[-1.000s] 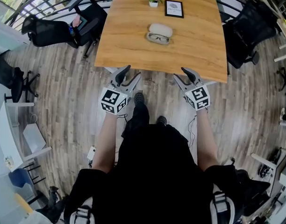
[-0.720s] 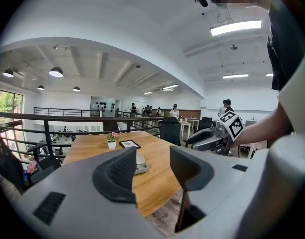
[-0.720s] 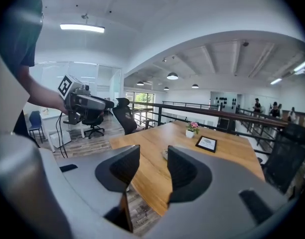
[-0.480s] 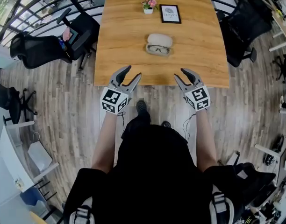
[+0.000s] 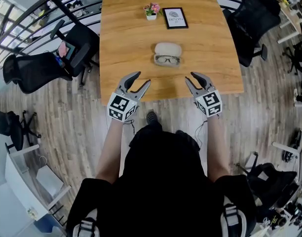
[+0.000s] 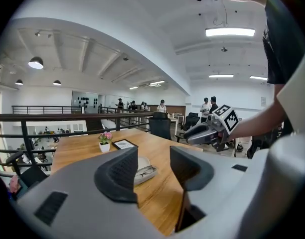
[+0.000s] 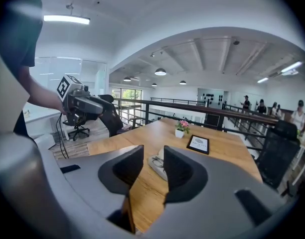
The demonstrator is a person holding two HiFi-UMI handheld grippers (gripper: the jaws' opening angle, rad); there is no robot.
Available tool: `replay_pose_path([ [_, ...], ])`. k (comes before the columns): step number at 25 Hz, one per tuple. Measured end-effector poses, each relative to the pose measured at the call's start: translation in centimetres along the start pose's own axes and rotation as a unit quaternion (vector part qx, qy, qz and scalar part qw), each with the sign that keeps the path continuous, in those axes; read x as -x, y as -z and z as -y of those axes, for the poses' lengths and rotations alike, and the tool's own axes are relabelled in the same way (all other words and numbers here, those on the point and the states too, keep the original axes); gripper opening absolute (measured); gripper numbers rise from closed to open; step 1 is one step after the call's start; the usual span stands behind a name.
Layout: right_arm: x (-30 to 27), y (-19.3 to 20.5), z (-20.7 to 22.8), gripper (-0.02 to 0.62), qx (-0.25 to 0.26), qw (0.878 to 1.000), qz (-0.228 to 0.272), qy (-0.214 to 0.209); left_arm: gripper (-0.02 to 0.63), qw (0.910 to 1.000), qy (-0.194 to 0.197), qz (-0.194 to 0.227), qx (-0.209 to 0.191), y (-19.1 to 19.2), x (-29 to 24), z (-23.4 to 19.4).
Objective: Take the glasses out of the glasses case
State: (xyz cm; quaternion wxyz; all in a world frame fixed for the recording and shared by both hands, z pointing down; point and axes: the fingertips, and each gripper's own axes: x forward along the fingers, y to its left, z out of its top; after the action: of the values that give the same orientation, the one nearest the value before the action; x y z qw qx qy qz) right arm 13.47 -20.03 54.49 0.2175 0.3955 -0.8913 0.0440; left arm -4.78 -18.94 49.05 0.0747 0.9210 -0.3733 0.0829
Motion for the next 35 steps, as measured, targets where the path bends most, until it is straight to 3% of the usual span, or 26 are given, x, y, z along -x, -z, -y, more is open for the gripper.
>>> replay_pose_path([
  [12, -4.1, 0.6, -0.1, 0.123, 0.011, 0.999, -0.032, -0.014, 0.216, 0.9996, 0.019, -0.019, 0.008, 1.2, -1.2, -3.0],
  [24, -10.8, -0.4, 2.6, 0.121, 0.031, 0.995, -0.04, -0.088, 0.215, 0.9964, -0.072, -0.022, 0.039, 1.4, -1.6, -8.3],
  [35, -14.8, 3.1, 4.5, 0.121, 0.05, 0.98, -0.088, -0.17, 0.215, 0.9861, -0.136, -0.051, 0.081, 3.8, -3.8, -9.4],
])
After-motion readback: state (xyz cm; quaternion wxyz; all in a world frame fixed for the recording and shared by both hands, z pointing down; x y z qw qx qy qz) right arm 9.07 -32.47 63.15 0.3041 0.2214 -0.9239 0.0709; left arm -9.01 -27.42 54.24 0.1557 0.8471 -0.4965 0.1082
